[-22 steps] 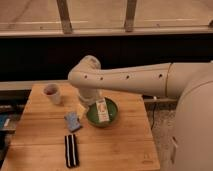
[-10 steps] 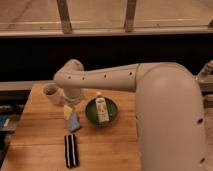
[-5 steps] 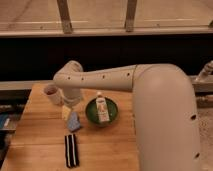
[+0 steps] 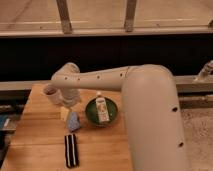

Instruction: Wipe the white sponge on the table

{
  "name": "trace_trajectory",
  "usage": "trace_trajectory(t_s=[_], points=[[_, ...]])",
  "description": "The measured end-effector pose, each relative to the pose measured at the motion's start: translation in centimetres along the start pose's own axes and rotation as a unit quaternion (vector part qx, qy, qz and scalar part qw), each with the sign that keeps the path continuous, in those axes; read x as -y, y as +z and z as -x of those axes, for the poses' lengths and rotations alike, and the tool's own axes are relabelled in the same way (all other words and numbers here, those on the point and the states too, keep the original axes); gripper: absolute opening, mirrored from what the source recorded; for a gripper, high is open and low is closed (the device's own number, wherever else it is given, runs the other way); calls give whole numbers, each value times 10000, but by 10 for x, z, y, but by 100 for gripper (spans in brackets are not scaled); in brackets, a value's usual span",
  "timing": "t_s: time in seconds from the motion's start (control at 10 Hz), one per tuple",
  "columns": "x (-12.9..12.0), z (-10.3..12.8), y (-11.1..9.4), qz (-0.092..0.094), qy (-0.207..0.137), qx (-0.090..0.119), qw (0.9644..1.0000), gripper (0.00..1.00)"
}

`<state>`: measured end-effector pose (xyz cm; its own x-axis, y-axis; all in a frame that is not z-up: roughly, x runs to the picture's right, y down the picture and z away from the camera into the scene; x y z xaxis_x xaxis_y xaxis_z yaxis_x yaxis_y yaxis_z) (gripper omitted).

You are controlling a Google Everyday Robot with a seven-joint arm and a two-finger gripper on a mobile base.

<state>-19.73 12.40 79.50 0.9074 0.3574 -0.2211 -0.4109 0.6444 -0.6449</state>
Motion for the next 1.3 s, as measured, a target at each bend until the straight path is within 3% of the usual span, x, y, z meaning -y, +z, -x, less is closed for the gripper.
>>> trace_trajectory(t_s=[0.2,0.7,1.3], points=[[-1,9,14,107,-69,-91,9999,80],[1,-2,46,309,62,-362,9988,80],[-2,-4,71,549,187,-355,9977,80]])
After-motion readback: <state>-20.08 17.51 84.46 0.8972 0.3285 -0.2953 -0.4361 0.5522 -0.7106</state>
